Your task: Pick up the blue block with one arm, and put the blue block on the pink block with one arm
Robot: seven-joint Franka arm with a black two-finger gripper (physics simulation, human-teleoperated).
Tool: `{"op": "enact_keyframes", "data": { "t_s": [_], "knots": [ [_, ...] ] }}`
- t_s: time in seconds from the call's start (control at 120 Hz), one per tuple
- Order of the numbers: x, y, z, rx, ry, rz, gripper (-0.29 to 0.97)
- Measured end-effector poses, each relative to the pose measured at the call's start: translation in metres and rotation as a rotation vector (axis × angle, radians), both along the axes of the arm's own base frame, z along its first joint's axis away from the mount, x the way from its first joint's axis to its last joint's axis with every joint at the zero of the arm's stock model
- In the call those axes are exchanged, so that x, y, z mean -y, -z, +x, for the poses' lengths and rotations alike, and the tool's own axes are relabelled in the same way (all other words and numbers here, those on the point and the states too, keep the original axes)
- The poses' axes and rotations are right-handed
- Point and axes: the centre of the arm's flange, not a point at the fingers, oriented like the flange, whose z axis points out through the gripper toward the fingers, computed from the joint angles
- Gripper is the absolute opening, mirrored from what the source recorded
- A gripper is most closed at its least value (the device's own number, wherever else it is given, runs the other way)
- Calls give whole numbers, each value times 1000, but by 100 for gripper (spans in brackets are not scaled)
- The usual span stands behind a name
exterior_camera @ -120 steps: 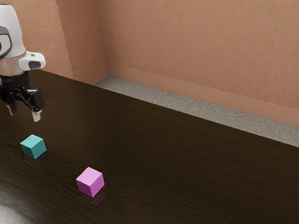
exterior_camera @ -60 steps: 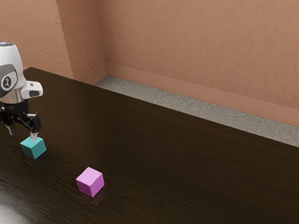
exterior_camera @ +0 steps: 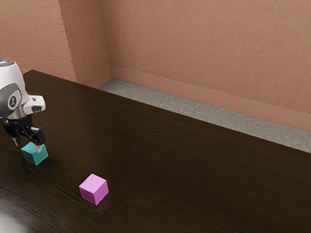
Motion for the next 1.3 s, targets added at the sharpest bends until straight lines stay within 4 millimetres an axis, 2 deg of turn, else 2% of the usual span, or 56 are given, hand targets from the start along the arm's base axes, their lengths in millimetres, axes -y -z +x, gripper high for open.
{"op": "enact_keyframes", "data": {
  "t_s": [0.167,0.283,0.55,0.933,1.3],
  "knots": [
    [-13,7,0,35,32,6,68],
    [-14,6,2,58,72,10,68],
    [-23,20,2,76,112,-1,68],
    [-27,34,10,82,168,-3,68],
    [-27,53,10,88,167,-26,68]
  ]
}}
